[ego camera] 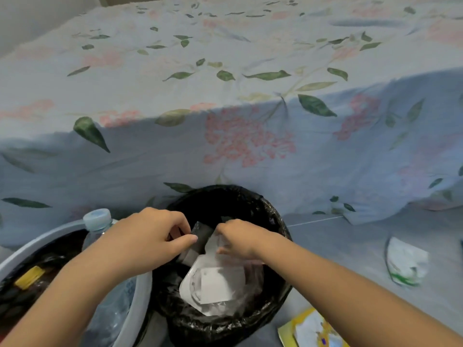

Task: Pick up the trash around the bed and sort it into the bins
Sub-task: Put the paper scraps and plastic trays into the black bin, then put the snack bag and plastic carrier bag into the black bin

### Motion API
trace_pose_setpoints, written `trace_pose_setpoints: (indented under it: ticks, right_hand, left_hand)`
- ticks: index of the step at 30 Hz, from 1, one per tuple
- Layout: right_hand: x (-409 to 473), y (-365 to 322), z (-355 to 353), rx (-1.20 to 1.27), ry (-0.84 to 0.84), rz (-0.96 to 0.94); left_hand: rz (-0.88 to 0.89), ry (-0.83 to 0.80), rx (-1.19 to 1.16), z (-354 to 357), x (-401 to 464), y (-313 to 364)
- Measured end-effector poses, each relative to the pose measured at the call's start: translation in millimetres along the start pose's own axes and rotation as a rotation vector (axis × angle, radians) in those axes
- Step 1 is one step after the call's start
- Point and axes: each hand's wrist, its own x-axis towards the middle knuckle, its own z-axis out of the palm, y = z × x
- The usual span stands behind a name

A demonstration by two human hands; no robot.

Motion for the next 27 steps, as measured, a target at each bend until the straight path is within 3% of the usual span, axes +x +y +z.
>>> trace_pose_setpoints:
  ticks: [5, 8, 12, 16, 20, 23, 27]
  right_hand:
    - [-52, 17, -29, -0.243, 0.198, -0.103]
    - [-107, 47, -42, -0.267, 0.271, -0.089]
    - [-194, 104, -50, -0.209, 0.36, 0.138]
    - [-283, 166, -21, -0.157, 0.26, 0.502]
    - [-355, 206, 51, -0.055, 0.08, 0.757]
    - [-389, 218, 107, 0.133, -0.024, 0.881]
    - [-397, 228, 160, 0.36, -0.076, 0.96]
  left_hand:
    - [0.08, -0.035, 0.103, 9, 7, 26]
    - [0.17, -0.067, 0.158, 11, 10, 59]
    - [0.292, -0.02, 0.089, 22, 22, 124]
    - [0.469, 0.025, -0.06, 56, 29, 203]
    - [0.524, -0.184, -0.019, 125, 36, 249]
    - [0.443, -0.32, 0.07, 188, 47, 254]
    - [0.173, -0.377, 0.071, 252, 65, 240]
